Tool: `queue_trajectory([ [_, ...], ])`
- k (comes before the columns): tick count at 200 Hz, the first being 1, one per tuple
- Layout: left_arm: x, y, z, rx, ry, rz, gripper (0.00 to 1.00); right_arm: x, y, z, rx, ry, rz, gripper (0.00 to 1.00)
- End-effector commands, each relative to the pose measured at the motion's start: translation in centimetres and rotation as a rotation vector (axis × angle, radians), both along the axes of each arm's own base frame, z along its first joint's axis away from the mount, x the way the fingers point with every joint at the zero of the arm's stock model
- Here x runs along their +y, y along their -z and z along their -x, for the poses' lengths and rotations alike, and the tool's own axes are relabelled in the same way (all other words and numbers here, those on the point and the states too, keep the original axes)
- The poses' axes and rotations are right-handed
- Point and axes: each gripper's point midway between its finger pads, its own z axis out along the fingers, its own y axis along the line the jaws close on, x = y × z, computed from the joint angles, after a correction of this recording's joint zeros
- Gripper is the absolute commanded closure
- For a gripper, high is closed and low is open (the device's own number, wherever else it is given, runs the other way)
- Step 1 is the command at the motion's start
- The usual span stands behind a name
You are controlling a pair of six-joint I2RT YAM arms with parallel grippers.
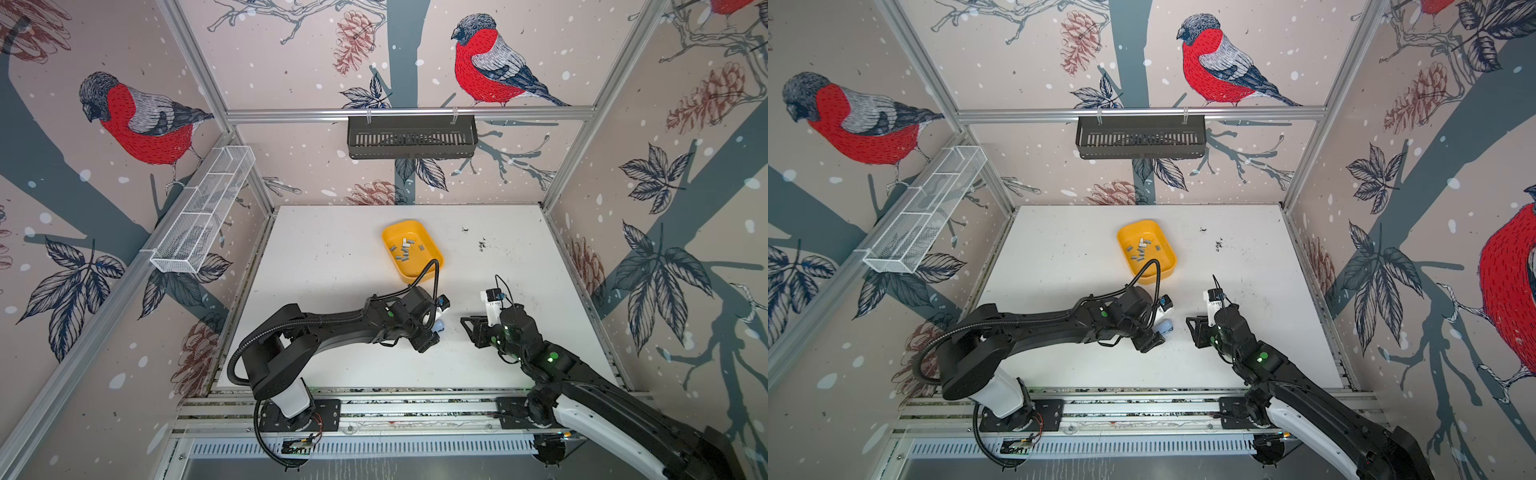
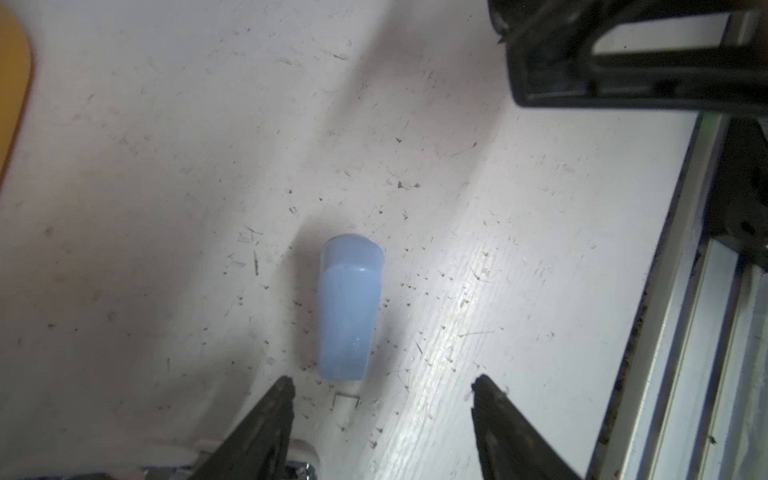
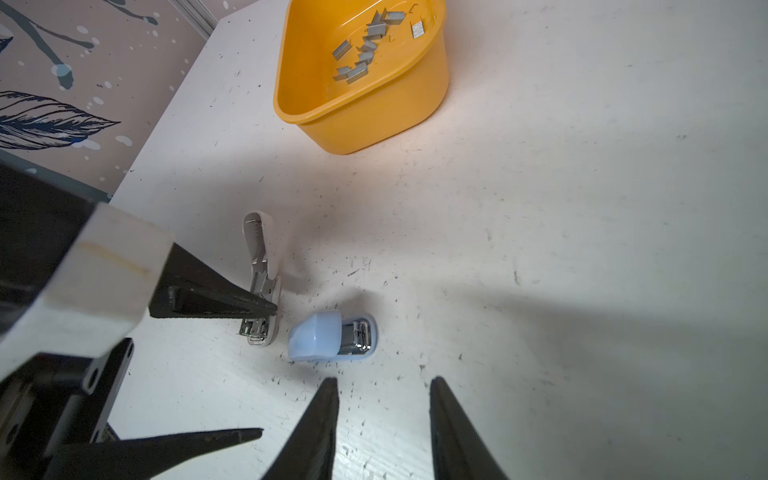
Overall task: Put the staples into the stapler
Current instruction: 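Grasp the light-blue stapler with the left gripper while the right gripper approaches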
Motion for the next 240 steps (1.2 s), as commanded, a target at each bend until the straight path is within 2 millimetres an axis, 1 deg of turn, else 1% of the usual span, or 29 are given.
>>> queue_trajectory([
  [1, 0.0, 0.6, -0.7, -0.04, 0.02, -0.042, 0.34, 0.0, -0.1, -0.3, -0.006, 0.013, -0.009, 0.62],
  [13, -0.3, 0.9, -0.8, -0.038, 0.027, -0.05, 0.36, 0.0, -0.2, -0.4, -0.007, 0.015, -0.011, 0.62],
  [43, -0.5, 1.6, -1.1, -0.038, 0.037, -0.073, 0.45, -0.1, -0.1, -0.4, -0.006, 0.018, -0.009, 0.62],
  [71, -0.2, 2.7, -0.9, -0.03, 0.045, -0.109, 0.5, -0.1, 0.0, -0.4, 0.0, 0.02, -0.013, 0.62],
  [91, -0.1, 3.0, -0.9, -0.029, 0.047, -0.118, 0.55, -0.2, 0.0, -0.4, 0.0, 0.023, -0.017, 0.61],
  [114, 0.2, 3.5, -0.7, -0.03, 0.05, -0.143, 0.56, -0.1, 0.0, -0.3, 0.004, 0.023, -0.019, 0.62],
  [140, 0.1, 3.3, -0.9, -0.036, 0.046, -0.137, 0.61, -0.1, -0.1, -0.4, 0.007, 0.03, -0.035, 0.62],
  [161, 0.1, 3.4, -0.8, -0.03, 0.044, -0.136, 0.71, 0.2, 0.0, -0.3, 0.037, 0.025, -0.069, 0.61],
  [173, 0.1, 3.4, -0.9, -0.032, 0.042, -0.136, 0.74, 0.5, 0.0, -0.1, 0.057, 0.018, -0.092, 0.6],
  [197, -0.2, 2.6, -1.0, -0.039, 0.034, -0.114, 0.8, 1.2, -0.3, 0.3, 0.1, -0.003, -0.173, 0.57],
  [209, -0.3, 2.2, -1.0, -0.042, 0.032, -0.099, 0.81, 1.5, -0.6, 0.4, 0.117, -0.012, -0.22, 0.56],
  [221, -0.5, 1.6, -1.1, -0.048, 0.028, -0.081, 0.84, 1.6, -0.8, 0.4, 0.128, -0.015, -0.251, 0.56],
  [240, -0.7, 0.8, -1.2, -0.056, 0.024, -0.062, 0.84, 1.7, -0.8, 0.4, 0.146, -0.02, -0.278, 0.55],
])
